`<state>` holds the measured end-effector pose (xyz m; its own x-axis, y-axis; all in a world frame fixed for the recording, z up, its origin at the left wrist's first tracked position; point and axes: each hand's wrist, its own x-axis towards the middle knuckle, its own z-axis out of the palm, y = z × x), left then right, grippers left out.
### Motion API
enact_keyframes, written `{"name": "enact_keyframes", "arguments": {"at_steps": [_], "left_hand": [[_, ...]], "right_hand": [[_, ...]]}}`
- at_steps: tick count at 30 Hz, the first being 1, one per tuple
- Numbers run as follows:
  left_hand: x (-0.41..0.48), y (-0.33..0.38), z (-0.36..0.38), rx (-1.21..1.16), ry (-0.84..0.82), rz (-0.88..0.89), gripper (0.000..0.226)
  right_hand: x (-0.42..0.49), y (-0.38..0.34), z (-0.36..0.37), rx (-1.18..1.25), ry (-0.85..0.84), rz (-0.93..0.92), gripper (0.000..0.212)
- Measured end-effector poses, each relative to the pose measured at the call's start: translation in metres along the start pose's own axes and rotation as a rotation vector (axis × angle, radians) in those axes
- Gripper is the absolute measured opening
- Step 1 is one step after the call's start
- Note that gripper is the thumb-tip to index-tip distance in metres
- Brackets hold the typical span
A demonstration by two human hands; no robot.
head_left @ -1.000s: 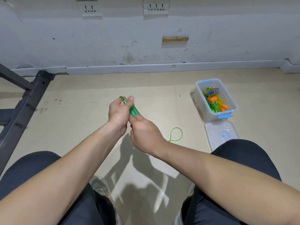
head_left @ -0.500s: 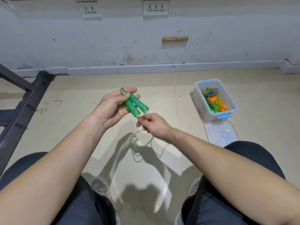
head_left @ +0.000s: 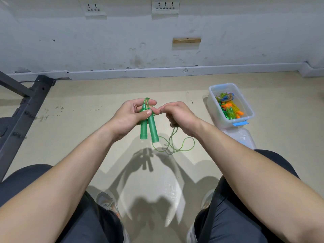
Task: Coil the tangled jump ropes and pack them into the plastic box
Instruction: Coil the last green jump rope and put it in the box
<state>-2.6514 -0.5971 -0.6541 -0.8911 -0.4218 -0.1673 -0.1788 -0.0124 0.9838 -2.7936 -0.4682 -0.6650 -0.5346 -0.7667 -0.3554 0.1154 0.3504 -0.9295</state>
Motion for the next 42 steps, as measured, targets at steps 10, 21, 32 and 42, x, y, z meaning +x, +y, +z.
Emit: {"name": "enact_keyframes", "arguments": {"at_steps": [10,21,32,42], "left_hand": [[-0.009,-0.001,-0.005,-0.136,-0.379,-0.125,0.03],[-0.007,-0.002,-0.004,-0.135,-0.209,-0.215,0.018],[-0.003,-0.016,0.03,-0.167,0.381,-0.208,0.011],[-0.001,-0.024,0.032,-0.087,0.408,-0.214,0.017]], "right_hand": [[-0.001,-0.003,-0.007,-0.082,-0.163,-0.058,0.017],[-0.004,-0.006,-0.011,-0.156,-0.132,-0.146,0.015],[0.0,0.001,0.007,-0.549,0.019,-0.246,0.016],[0.005,0.005,0.01,-0.538,0.049,-0.28,0.014]]}}
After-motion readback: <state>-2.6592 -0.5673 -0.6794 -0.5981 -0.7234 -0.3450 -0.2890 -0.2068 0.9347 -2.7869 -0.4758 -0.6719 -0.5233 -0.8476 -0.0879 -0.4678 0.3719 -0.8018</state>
